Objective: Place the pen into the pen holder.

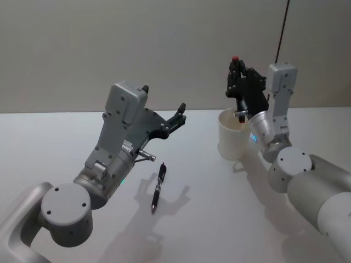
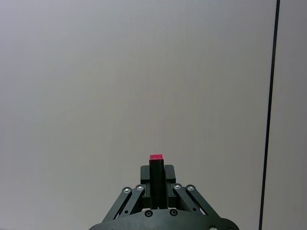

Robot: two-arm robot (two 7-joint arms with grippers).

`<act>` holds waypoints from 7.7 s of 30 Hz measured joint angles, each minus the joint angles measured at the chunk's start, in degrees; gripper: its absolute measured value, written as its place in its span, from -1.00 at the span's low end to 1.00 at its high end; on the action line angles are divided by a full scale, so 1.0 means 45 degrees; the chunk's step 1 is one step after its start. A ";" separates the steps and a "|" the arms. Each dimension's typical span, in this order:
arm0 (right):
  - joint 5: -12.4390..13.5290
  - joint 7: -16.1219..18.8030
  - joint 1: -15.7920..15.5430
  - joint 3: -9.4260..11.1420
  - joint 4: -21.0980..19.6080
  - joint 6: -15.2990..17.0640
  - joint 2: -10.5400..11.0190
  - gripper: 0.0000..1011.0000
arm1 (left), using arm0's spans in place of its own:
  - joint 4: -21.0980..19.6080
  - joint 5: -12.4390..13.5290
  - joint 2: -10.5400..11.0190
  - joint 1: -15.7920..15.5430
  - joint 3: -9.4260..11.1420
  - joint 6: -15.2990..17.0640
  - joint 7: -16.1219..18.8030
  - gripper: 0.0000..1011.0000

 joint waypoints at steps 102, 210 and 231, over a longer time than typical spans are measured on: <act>-0.1104 0.1086 -0.7817 0.2766 -1.5062 1.1548 0.2847 0.98 | 0.0000 0.0000 0.0000 0.0000 0.0000 -0.0001 0.0001 0.98; -0.1481 0.1894 -0.9899 0.3694 -1.7193 1.3573 0.3964 0.98 | -0.0788 -0.1902 -0.0218 0.0951 -0.0349 0.5716 0.1888 0.98; -0.1481 0.1893 -0.9898 0.3694 -1.7192 1.3572 0.3964 0.98 | -0.0014 -0.2357 -0.0584 0.0855 -0.0381 0.6708 0.1319 0.98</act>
